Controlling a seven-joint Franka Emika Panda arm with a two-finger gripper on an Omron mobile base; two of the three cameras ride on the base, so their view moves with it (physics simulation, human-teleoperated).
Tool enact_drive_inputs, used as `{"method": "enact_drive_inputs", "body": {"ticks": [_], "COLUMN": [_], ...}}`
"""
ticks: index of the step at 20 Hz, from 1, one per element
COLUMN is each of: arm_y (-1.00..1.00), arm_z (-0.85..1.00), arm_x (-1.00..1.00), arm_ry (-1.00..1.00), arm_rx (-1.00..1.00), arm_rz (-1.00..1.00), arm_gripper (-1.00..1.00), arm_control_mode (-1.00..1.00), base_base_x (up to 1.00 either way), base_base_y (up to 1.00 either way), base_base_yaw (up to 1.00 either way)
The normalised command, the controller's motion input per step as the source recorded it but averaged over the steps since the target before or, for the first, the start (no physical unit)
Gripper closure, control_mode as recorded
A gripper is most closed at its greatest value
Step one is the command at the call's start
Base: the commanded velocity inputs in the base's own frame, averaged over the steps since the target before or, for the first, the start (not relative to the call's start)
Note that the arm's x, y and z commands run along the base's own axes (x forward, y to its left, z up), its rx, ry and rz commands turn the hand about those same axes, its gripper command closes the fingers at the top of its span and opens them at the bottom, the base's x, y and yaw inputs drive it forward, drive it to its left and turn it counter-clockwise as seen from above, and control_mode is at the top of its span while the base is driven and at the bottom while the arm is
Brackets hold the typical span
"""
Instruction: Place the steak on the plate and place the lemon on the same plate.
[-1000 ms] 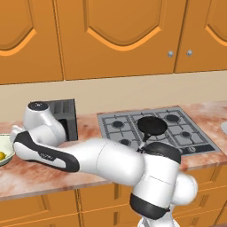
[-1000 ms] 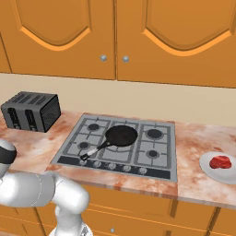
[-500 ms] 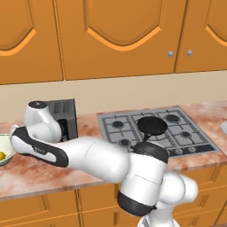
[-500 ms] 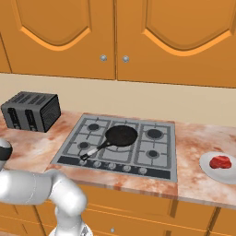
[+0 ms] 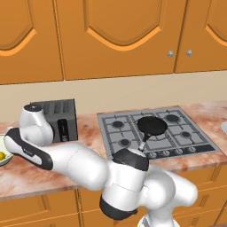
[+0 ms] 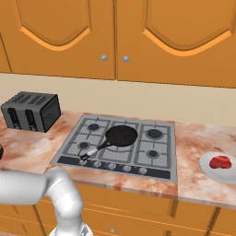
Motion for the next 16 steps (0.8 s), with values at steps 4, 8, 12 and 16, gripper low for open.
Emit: {"method": "enact_drive_inputs", "body": {"ticks": [4,8,12,16], "arm_y": [0.26,0.21,0.21,0.19], "arm_z": [-0.08,-0.10,-0.22,-0.27], "arm_x": [0.25,0.25,0.25,0.19], "arm_ry": [0.01,0.05,0.08,0.05], "arm_rx": [0.00,0.00,0.00,0.00], "arm_rz": [0.00,0.00,0.00,0.00], "arm_gripper": [-1.00,-1.00,-1.00,-1.00], "arm_control_mode": [-1.00,-1.00,-1.00,-1.00], "base_base_x": [0.00,0.00,0.00,0.00], "base_base_y": [0.00,0.00,0.00,0.00], "base_base_yaw": [0.00,0.00,0.00,0.00]}}
